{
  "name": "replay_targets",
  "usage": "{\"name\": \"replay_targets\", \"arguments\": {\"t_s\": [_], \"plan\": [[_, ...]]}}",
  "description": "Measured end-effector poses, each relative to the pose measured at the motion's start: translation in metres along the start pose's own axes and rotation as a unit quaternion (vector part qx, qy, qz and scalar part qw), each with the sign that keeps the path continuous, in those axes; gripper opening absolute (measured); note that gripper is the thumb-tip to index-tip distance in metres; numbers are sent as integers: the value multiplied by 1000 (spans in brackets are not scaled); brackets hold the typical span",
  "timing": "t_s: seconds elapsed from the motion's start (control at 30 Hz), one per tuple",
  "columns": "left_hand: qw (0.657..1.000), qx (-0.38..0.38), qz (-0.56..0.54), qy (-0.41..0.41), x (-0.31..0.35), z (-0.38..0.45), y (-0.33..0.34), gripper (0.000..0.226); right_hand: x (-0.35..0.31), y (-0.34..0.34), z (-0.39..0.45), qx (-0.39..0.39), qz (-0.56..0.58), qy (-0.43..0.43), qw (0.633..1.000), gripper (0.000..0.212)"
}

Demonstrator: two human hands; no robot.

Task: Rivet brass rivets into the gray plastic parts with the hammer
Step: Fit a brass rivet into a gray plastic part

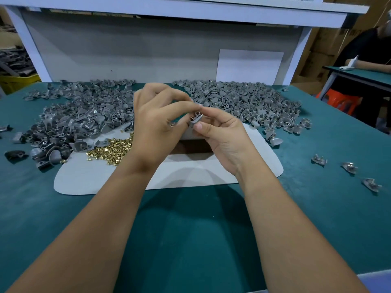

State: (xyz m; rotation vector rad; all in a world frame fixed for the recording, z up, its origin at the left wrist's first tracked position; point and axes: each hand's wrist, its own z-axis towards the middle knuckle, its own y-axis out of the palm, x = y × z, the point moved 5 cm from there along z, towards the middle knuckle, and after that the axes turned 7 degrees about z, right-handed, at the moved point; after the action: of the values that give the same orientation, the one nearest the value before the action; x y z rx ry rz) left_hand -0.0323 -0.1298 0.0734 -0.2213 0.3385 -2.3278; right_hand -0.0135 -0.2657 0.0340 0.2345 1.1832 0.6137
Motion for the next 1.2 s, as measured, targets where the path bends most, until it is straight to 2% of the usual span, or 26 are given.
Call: {"name": "replay_targets", "arguments": {"t_s": [0.23, 0.33, 0.43, 0.5, 0.57, 0.67, 0.73, 0.83, 0.93, 1.0, 1.1, 1.2], "plan": [[999, 13, 46, 6, 2, 0, -5, 19, -2, 1, -1, -22, 10, 14, 1000, 31], [999, -5, 43, -7, -5, -2, 1, 21, -2, 2, -3, -21, -4, 21, 1000, 30], [996, -63, 47, -40, -15, -10, 12, 23, -6, -2, -2, 22, -47, 23, 998, 29], [990, -96, 65, -83, -24, -17, 19, 22, -17, -13, -3, 91, -96, 7, 991, 28], [980, -114, 84, -139, -37, -22, 20, 18, -33, -32, -7, 201, -207, -14, 957, 26], [963, -122, 90, -222, -56, -24, 16, 16, -51, -67, -18, 370, -395, -17, 841, 20], [948, -117, 77, -287, -67, -26, 12, 17, -58, -82, -22, 425, -466, -6, 776, 15], [913, -121, 45, -388, -87, -33, 5, 18, -64, -94, -28, 467, -498, 2, 731, 26], [874, -115, 24, -472, -106, -42, -4, 20, -67, -91, -29, 470, -538, -4, 700, 42], [857, -117, 65, -497, -118, -47, -13, 28, -66, -76, -25, 445, -589, -24, 674, 43], [836, -162, 148, -503, -134, -54, -19, 43, -53, -36, -17, 358, -669, -96, 644, 36], [805, -248, 188, -505, -143, -64, -15, 50, -26, 6, -12, 241, -717, -165, 633, 34]]}}
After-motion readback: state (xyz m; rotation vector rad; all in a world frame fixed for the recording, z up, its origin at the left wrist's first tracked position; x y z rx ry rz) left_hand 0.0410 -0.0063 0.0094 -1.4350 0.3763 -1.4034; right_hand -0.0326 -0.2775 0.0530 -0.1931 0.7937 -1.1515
